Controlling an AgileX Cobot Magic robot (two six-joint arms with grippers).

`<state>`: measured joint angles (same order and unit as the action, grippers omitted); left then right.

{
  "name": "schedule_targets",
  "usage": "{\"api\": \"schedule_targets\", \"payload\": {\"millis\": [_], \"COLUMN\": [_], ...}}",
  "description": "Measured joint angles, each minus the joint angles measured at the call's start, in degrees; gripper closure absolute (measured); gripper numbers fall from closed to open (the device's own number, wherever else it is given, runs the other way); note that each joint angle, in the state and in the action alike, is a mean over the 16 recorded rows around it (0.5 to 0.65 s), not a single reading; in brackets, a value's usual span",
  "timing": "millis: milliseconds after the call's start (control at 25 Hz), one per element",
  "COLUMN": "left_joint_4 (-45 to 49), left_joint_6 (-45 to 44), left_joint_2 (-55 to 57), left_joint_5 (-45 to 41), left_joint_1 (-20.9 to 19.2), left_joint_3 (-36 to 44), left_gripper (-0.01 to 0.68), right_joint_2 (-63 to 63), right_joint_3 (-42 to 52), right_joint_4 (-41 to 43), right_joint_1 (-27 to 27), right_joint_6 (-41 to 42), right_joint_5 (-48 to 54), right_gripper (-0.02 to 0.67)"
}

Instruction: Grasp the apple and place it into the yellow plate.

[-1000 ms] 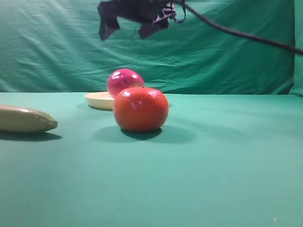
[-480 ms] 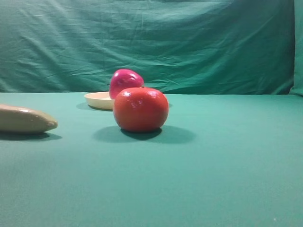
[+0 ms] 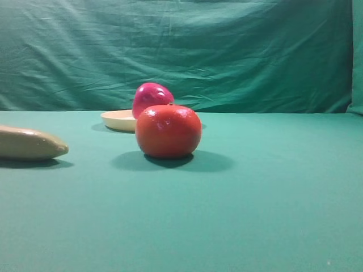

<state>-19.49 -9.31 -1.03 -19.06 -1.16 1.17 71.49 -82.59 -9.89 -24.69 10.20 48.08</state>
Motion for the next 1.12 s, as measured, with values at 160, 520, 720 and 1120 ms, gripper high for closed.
{"api": "schedule_targets", "payload": {"millis": [160, 520, 720, 1120], "left_joint_4": [0.0, 0.0, 0.0, 0.0], "left_joint_6": [0.0, 0.0, 0.0, 0.0], "left_joint_2": [0.0, 0.0, 0.0, 0.0], "left_joint_5": [0.0, 0.0, 0.0, 0.0], "left_joint_1": [0.0, 0.0, 0.0, 0.0], "left_joint_3": [0.0, 0.0, 0.0, 0.0], "left_gripper": [0.516, 0.516, 0.516, 0.516], "right_joint_2": [-7.4, -19.6, -23.6, -33.1], "right_joint_3": [8.3, 20.8, 22.9, 27.2], "right_joint_4": [0.4, 3.1, 8.2, 18.9], "right_joint_1": [0.0, 0.0, 0.0, 3.8], "right_joint_6": [-0.5, -5.2, -12.0, -22.9], "right_joint_5": [-2.3, -0.4, 3.3, 5.1], "right_gripper": [0.649, 0.649, 0.649, 0.649]}}
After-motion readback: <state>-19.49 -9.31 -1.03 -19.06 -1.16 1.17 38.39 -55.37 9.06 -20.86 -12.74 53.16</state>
